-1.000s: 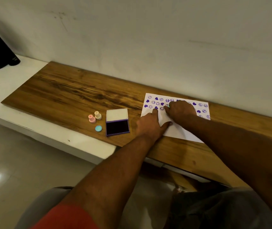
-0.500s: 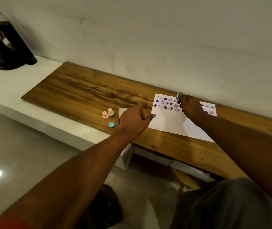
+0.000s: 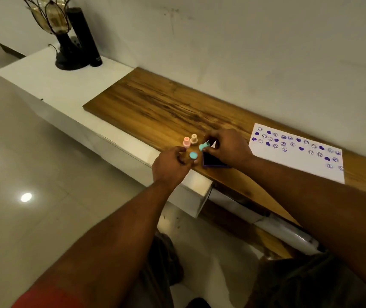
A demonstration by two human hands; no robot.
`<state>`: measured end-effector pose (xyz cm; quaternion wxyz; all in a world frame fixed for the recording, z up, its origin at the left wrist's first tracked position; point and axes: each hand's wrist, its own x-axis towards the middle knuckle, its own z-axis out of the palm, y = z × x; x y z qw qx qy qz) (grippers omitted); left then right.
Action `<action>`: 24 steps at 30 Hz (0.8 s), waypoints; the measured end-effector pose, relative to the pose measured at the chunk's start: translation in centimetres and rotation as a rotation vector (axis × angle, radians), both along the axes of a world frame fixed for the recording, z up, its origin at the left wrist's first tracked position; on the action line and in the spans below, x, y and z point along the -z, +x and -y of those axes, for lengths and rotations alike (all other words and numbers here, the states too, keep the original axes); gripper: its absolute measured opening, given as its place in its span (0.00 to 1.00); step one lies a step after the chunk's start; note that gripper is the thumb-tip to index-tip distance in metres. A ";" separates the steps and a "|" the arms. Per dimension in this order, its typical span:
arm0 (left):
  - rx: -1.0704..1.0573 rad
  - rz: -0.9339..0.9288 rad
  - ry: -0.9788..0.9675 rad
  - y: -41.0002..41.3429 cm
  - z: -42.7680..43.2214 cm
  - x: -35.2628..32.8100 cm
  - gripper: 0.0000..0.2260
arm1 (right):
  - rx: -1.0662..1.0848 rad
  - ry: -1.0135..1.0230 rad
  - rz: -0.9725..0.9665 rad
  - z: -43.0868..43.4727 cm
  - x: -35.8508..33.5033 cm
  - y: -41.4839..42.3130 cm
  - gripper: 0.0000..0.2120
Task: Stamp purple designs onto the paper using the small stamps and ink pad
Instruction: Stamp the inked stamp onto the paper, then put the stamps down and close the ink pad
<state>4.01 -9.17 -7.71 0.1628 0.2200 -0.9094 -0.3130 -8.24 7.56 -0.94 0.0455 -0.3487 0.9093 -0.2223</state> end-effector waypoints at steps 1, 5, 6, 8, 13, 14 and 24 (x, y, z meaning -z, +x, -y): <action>0.002 -0.001 0.000 -0.1 0.0 0.2 0.27 | -0.012 0.018 -0.011 0.3 0.1 0.1 0.15; -0.006 -0.024 -0.013 -0.5 -0.5 0.2 0.19 | -0.048 0.029 -0.004 1.3 0.1 0.7 0.17; -0.015 -0.024 -0.016 -0.6 -0.5 0.1 0.17 | -0.062 0.032 -0.022 1.6 0.0 0.9 0.17; -0.019 -0.011 -0.021 -0.9 -0.7 0.3 0.14 | -0.092 0.053 -0.081 2.0 0.0 1.1 0.17; -0.028 0.029 0.014 -1.3 -1.0 0.5 0.08 | -0.102 0.129 -0.145 2.8 0.4 1.3 0.17; -0.030 0.039 0.019 -1.3 -1.0 0.5 0.08 | -0.100 0.140 -0.145 2.9 0.6 1.3 0.17; -0.018 0.057 0.009 -1.3 -1.1 0.3 0.06 | -0.111 0.287 -0.295 3.7 0.7 1.5 0.16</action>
